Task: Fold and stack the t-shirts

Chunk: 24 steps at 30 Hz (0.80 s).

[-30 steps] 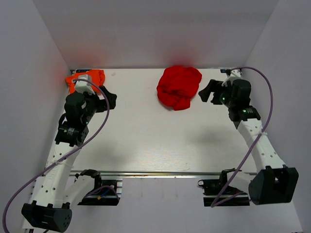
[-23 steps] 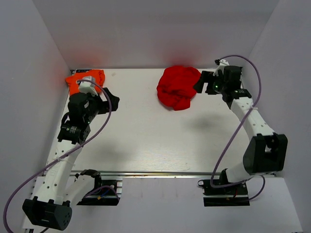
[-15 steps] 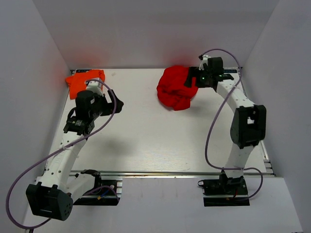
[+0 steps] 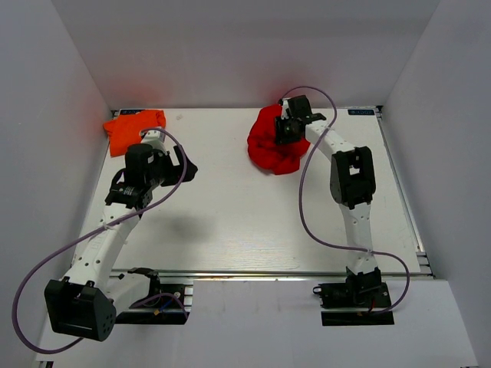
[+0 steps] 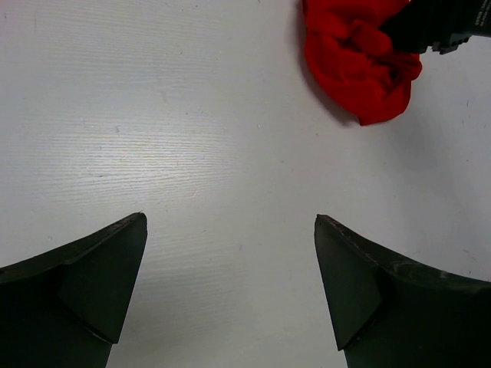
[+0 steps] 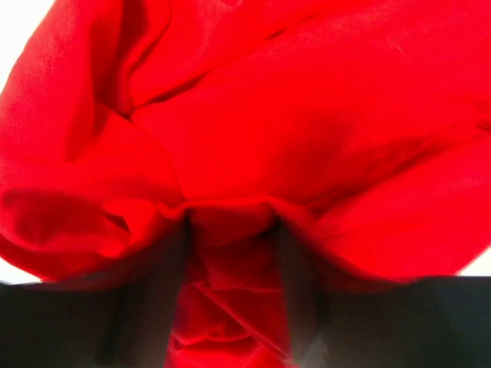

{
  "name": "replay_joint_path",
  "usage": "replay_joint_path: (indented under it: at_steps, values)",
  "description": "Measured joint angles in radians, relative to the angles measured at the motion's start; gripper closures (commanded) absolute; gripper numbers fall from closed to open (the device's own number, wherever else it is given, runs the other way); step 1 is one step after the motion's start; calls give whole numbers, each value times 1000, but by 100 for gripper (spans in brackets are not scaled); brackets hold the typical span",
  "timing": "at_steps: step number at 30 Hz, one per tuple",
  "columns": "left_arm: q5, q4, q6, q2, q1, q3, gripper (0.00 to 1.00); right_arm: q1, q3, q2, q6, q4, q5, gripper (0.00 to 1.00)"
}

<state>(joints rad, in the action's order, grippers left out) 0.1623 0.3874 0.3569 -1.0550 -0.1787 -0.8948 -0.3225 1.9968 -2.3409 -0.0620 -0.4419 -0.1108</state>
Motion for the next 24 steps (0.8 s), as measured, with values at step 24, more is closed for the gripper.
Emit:
replay_joint_path:
  at_steps: [24]
  values:
    - [24,27,23,20,0,1,0,-80,107,444,10,-132,-136,100]
